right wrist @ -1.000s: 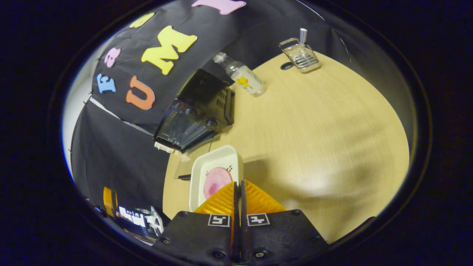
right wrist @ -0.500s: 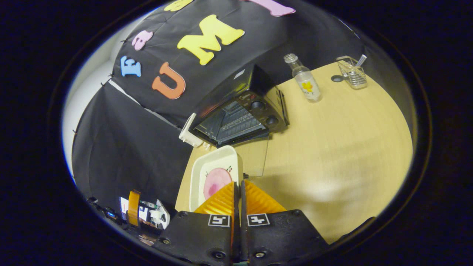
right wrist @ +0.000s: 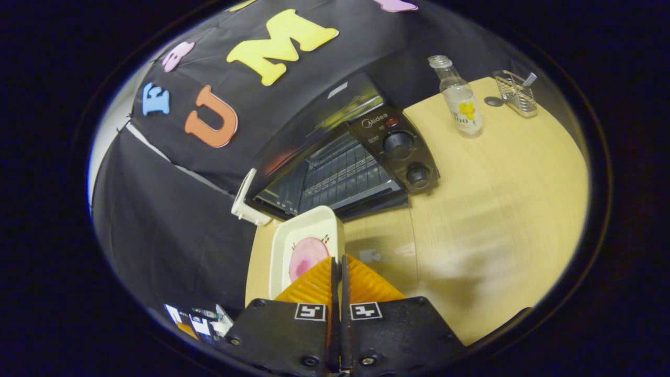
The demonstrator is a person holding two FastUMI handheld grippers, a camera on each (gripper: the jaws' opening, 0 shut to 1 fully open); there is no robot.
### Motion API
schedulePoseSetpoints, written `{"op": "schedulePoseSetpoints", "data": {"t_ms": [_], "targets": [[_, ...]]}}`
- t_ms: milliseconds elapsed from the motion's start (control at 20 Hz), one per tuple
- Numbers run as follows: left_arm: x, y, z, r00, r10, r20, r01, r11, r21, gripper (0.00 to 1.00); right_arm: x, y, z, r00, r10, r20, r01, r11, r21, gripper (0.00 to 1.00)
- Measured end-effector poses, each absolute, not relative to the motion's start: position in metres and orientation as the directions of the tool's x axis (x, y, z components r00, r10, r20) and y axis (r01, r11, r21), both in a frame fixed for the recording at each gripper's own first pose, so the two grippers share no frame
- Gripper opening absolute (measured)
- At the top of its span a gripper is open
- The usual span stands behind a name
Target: Open the electric oven with the left hand, put the food in, and close the electric oven.
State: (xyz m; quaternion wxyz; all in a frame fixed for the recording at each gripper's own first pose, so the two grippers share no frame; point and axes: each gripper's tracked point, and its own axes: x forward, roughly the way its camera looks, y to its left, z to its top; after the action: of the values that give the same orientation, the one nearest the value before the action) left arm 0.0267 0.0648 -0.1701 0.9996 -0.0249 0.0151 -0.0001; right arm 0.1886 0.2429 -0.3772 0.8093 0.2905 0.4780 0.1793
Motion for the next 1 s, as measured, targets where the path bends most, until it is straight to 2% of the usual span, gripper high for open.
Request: {"op": "schedulePoseSetpoints", "data": {"t_ms": [50,100,250,400,450,550,700,750,850,1000], "targets": [[0.028,0.066,-0.171,0.999,-0.001,-0.032,0.0,0.999,-0.047,0.94,0.198,0.25,-0.383,0.493,0.552,-0.673,0.02,0.766,0.642,0.04],[0.028,0.067,-0.173,0.999,0.0,-0.034,-0.001,0.999,-0.044,0.94,0.207,0.258,-0.385,0.511,0.536,-0.672,0.051,0.762,0.646,0.01],[0.028,0.07,-0.181,0.999,-0.001,-0.045,-0.001,0.999,-0.034,0.94,0.236,0.274,-0.401,0.567,0.484,-0.667,0.154,0.733,0.663,0.04],[0.033,0.075,-0.194,0.997,0.001,-0.071,-0.003,0.999,-0.034,0.94,0.274,0.278,-0.418,0.653,0.375,-0.658,0.271,0.696,0.665,0.05],[0.035,0.075,-0.2,0.996,0.002,-0.085,-0.005,0.999,-0.035,0.95,0.285,0.277,-0.422,0.683,0.338,-0.648,0.303,0.676,0.672,0.02],[0.04,0.078,-0.207,0.995,0.004,-0.104,-0.007,0.999,-0.031,0.95,0.308,0.276,-0.43,0.744,0.258,-0.616,0.349,0.636,0.688,0.05],[0.048,0.08,-0.216,0.993,-0.001,-0.12,-0.003,1.0,-0.028,0.95,0.341,0.284,-0.429,0.837,0.202,-0.509,0.319,0.576,0.752,0.02],[0.052,0.082,-0.22,0.992,-0.002,-0.13,-0.002,1.0,-0.027,0.95,0.348,0.288,-0.429,0.855,0.202,-0.478,0.3,0.559,0.773,0.05],[0.055,0.09,-0.228,0.988,0.012,-0.151,-0.017,1.0,-0.027,0.95,0.354,0.294,-0.434,0.866,0.206,-0.456,0.283,0.551,0.785,0.02],[0.057,0.098,-0.233,0.987,0.026,-0.16,-0.033,0.999,-0.041,0.95,0.36,0.298,-0.441,0.868,0.207,-0.45,0.27,0.564,0.78,0.05]]}}
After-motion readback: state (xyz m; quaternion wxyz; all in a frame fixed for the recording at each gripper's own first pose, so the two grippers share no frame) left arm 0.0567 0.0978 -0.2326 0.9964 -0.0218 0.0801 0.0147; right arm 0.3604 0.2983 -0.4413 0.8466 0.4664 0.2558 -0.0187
